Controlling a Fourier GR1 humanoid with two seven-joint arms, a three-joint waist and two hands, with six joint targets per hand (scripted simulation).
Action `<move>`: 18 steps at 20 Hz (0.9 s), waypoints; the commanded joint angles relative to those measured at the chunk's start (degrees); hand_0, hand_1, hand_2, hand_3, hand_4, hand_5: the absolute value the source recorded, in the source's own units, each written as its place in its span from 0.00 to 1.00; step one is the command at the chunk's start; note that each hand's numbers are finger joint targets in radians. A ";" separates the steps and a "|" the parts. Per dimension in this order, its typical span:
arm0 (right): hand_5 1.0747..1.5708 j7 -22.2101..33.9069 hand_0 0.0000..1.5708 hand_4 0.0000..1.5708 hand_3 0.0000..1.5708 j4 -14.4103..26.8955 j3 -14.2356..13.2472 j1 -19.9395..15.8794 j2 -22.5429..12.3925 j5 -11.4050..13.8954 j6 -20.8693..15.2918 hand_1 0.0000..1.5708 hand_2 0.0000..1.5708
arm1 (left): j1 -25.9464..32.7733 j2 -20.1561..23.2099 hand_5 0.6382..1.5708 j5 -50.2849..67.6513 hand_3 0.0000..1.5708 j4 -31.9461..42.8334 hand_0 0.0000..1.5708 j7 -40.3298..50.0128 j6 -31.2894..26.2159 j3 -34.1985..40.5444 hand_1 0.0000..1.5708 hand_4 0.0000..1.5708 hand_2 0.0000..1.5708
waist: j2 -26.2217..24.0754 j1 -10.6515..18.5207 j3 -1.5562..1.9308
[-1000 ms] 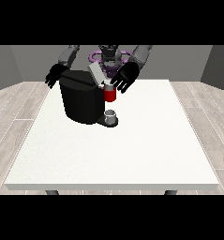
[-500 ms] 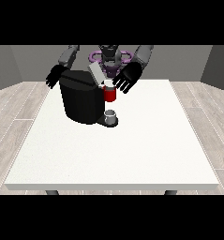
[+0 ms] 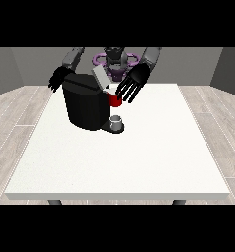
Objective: Insert the coffee pod into the coffee machine and close the lid
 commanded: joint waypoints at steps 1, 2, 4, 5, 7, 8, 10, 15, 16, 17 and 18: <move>1.00 -2.32 0.00 0.24 0.00 3.29 -2.53 -0.77 -1.00 -1.04 0.18 0.00 0.00 | 0.57 -2.25 1.00 -0.44 0.00 -1.31 0.00 0.74 -0.93 -0.88 0.00 0.00 0.00 | -1.11 2.51 -0.05; 1.00 -1.58 0.00 0.24 0.00 1.33 -0.44 0.56 -0.07 -0.23 0.28 0.00 0.00 | 0.42 -1.31 1.00 -0.71 0.00 -0.53 0.00 0.05 -0.01 -0.35 0.00 0.00 0.00 | -0.67 0.56 -0.07; 1.00 -4.66 0.00 0.26 0.00 2.00 -0.30 4.72 0.10 -0.34 1.30 0.00 0.00 | 1.96 -1.55 1.00 -0.28 0.00 -0.62 0.00 0.88 -1.31 -0.09 0.00 0.00 0.00 | -3.51 0.96 -0.07; 1.00 -3.86 0.00 0.26 0.00 3.82 -1.55 4.11 0.03 -0.74 0.42 0.00 0.00 | 3.19 -3.11 1.00 -0.96 0.00 -1.81 0.00 0.85 -1.82 -1.54 0.00 0.00 0.00 | -5.19 3.26 -0.06; 1.00 -0.79 0.00 0.25 0.00 0.92 0.67 1.33 1.91 -0.32 -2.60 0.00 0.00 | 1.86 -1.49 1.00 -1.01 0.00 -0.71 0.00 0.56 -1.14 -0.37 0.00 0.00 0.00 | -3.79 2.37 -0.09; 1.00 -0.52 0.00 0.24 0.00 -0.08 -0.47 3.24 -0.27 -0.99 0.39 0.00 0.00 | 3.94 -0.84 1.00 -0.88 0.00 -0.50 0.00 -0.54 -0.64 0.07 0.00 0.00 0.00 | -4.80 1.57 -0.09; 1.00 -2.46 0.00 0.24 0.00 3.31 -1.91 4.66 -0.62 -1.82 1.04 0.00 0.00 | 4.49 -4.76 1.00 -0.39 0.00 -2.34 0.00 2.35 -1.62 -0.63 0.00 0.00 0.00 | -7.60 3.65 -0.06; 1.00 -5.86 0.00 0.27 0.00 5.00 -2.76 7.88 0.51 -2.58 0.77 0.00 0.00 | 7.54 -7.91 1.00 2.97 0.00 -4.18 0.00 2.40 -2.47 1.34 0.00 0.00 0.00 | -11.54 6.73 -0.06; 1.00 -1.39 0.00 0.27 0.00 1.20 -3.01 7.68 -1.35 -3.61 1.95 0.00 0.00 | 10.31 -7.28 1.00 7.70 0.00 -1.85 0.00 0.36 -0.81 6.69 0.00 0.00 0.00 | -12.27 5.69 -0.15; 1.00 -1.18 0.00 0.25 0.00 2.27 -2.60 9.04 -0.42 -2.51 0.33 0.00 0.00 | 10.00 -9.18 1.00 10.36 0.00 -2.24 0.00 1.51 -1.75 8.58 0.00 0.00 0.00 | -15.35 7.23 -0.16; 1.00 -2.38 0.00 0.24 0.00 2.79 -2.91 8.96 -0.67 -2.62 0.71 0.00 0.00 | 9.22 -9.34 1.00 11.40 0.00 -2.33 0.00 2.98 -2.10 9.66 0.00 0.00 0.00 | -15.13 7.61 -0.11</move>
